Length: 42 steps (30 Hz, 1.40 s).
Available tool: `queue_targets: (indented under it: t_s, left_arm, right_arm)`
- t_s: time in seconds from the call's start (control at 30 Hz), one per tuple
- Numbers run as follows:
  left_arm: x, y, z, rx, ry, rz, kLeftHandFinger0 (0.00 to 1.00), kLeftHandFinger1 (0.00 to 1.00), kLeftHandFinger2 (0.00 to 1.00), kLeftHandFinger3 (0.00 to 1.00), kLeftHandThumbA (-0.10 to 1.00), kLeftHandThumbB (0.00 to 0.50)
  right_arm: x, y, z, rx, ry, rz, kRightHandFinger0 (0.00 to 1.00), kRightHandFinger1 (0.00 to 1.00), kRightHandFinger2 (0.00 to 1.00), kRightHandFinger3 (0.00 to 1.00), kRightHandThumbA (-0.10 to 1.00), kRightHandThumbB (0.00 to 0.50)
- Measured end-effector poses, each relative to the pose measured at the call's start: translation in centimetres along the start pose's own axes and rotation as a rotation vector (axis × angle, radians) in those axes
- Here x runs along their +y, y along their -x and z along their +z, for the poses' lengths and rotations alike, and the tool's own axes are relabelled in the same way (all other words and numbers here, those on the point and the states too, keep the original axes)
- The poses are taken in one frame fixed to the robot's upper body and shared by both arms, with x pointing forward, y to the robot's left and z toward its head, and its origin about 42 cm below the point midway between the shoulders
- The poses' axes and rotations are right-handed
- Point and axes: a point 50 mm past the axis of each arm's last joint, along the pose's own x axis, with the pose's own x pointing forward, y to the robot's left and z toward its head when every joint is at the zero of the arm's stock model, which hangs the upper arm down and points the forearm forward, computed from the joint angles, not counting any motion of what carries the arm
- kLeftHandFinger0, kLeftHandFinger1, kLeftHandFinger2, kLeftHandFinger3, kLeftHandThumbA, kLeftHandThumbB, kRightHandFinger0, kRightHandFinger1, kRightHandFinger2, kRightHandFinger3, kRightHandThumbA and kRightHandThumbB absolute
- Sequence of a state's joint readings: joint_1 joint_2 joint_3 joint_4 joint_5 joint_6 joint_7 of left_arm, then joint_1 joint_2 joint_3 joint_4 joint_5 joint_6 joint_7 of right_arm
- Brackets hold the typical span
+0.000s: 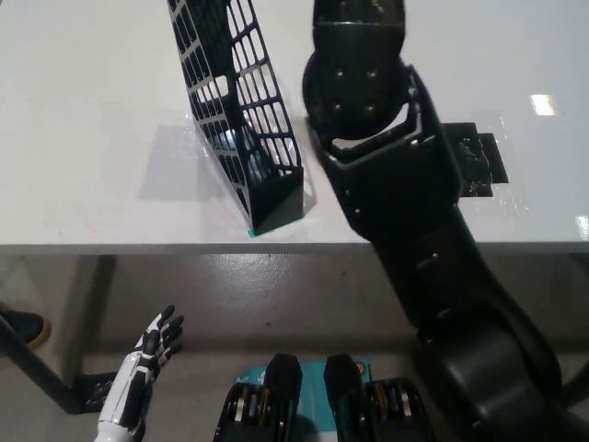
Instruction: A notebook is kept standing on the table on the right hand side and a black shelf is kept on the left hand side and the robot uses its right hand to grab the notebook and places it in the shelf
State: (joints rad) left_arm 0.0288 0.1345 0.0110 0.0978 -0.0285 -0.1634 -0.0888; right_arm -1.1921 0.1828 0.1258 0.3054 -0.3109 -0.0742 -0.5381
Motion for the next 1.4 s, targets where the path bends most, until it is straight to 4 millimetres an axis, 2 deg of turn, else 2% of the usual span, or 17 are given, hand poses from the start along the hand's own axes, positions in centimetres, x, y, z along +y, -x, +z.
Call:
queue_targets:
  t_s: [0.3, 0.37, 0.5, 0.53, 0.57, 0.77, 0.93, 1.07, 1.1, 1.2, 1.27, 1.4]
  left_arm:
    - [0.1, 0.0, 0.0, -0.001, -0.002, -0.003, 1.0, 1.0, 1.0, 1.0, 1.0, 0.077]
    - [0.2, 0.0, 0.0, 0.0, -0.004, -0.009, 1.0, 1.0, 1.0, 1.0, 1.0, 0.046]
    - [0.1, 0.0, 0.0, -0.002, 0.004, -0.021, 1.0, 1.0, 1.0, 1.0, 1.0, 0.057]
    - [0.1, 0.0, 0.1, -0.002, 0.006, -0.023, 1.0, 1.0, 1.0, 1.0, 1.0, 0.068]
    - [0.1, -0.1, 0.1, -0.003, 0.008, -0.025, 1.0, 1.0, 1.0, 1.0, 1.0, 0.086]
    - [0.0, -0.2, 0.1, -0.006, 0.008, -0.032, 1.0, 1.0, 1.0, 1.0, 1.0, 0.151]
    - [-0.1, -0.2, 0.1, -0.005, -0.002, -0.037, 1.0, 1.0, 1.0, 1.0, 1.0, 0.152]
    - [0.0, -0.3, 0.2, -0.007, -0.008, -0.042, 1.0, 1.0, 1.0, 1.0, 1.0, 0.157]
    - [0.0, -0.3, 0.2, -0.008, -0.008, -0.046, 1.0, 1.0, 1.0, 1.0, 1.0, 0.171]
    - [-0.1, -0.3, 0.2, -0.009, -0.008, -0.048, 1.0, 1.0, 1.0, 1.0, 1.0, 0.172]
    - [0.0, -0.3, 0.3, -0.009, -0.009, -0.049, 1.0, 1.0, 1.0, 1.0, 1.0, 0.185]
    - [-0.1, -0.3, 0.3, -0.009, -0.011, -0.049, 1.0, 1.0, 1.0, 1.0, 1.0, 0.19]
  right_arm:
    - [0.7, 1.1, -2.6, 0.08, 0.058, 0.035, 0.0, 0.15, 0.61, 0.75, -0.1, 0.11]
    - [0.8, 1.6, -3.7, 0.109, 0.08, 0.044, 0.0, 0.17, 0.63, 0.76, -0.1, 0.11]
    - [0.7, 2.8, -5.3, 0.157, 0.108, 0.052, 0.0, 0.17, 0.63, 0.79, -0.1, 0.108]
    - [0.7, 3.0, -5.6, 0.165, 0.114, 0.052, 0.0, 0.18, 0.64, 0.79, -0.1, 0.134]
    - [0.7, 3.1, -5.8, 0.171, 0.118, 0.053, 0.0, 0.17, 0.64, 0.79, -0.1, 0.105]
    - [1.4, 4.2, -7.4, 0.22, 0.137, 0.067, 0.0, 0.19, 0.66, 0.82, -0.1, 0.102]
    - [2.3, 5.7, -9.1, 0.284, 0.153, 0.093, 0.0, 0.17, 0.65, 0.78, -0.1, 0.11]
    - [3.1, 7.0, -10.6, 0.337, 0.16, 0.111, 0.0, 0.17, 0.67, 0.78, -0.1, 0.144]
    - [3.6, 7.8, -11.4, 0.37, 0.169, 0.125, 0.0, 0.16, 0.68, 0.78, -0.1, 0.139]
    - [4.0, 8.7, -12.2, 0.408, 0.178, 0.141, 0.0, 0.15, 0.67, 0.77, -0.1, 0.12]
    - [4.4, 9.4, -13.1, 0.448, 0.182, 0.153, 0.0, 0.12, 0.62, 0.72, -0.1, 0.118]
    - [5.0, 10.2, -14.1, 0.491, 0.191, 0.168, 0.0, 0.18, 0.64, 0.72, -0.1, 0.131]
